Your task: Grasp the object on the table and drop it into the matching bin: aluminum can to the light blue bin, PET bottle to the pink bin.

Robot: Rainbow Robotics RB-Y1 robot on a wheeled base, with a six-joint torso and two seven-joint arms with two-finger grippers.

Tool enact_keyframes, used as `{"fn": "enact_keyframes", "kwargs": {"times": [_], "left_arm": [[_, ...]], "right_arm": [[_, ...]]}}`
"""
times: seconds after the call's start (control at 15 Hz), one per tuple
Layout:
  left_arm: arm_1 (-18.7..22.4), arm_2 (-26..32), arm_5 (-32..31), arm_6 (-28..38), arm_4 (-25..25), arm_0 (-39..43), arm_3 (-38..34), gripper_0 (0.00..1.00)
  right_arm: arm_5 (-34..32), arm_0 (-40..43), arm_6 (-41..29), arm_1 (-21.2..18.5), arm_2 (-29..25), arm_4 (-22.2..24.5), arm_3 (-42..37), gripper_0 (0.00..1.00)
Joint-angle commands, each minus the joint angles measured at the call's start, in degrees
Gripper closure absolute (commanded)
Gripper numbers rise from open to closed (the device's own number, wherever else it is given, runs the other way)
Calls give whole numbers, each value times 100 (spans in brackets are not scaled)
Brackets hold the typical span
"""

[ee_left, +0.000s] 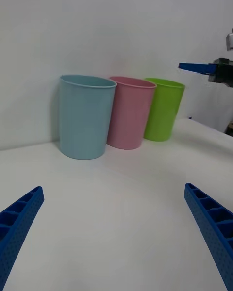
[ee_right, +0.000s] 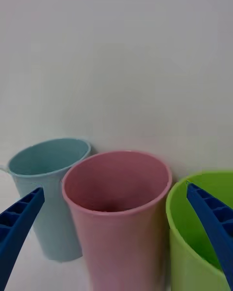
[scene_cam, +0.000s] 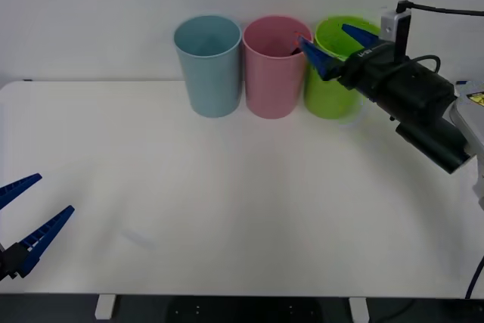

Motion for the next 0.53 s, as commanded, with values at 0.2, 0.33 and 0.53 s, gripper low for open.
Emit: {"fn": "enact_keyframes", "kwargs": {"times": [0.2,0.33,0.53], "left_arm": [[0,0,0,0,0,0,0,0],[0,0,0,0,0,0,0,0],[0,0,0,0,0,0,0,0]], "right_arm": [[-95,1149,196,-414,-346,-266,-973,0],[-508,1607,337,-440,-724,-283,-1193,0],[-1035,2169,557,-432,-1181,-354,-1360,0]]}}
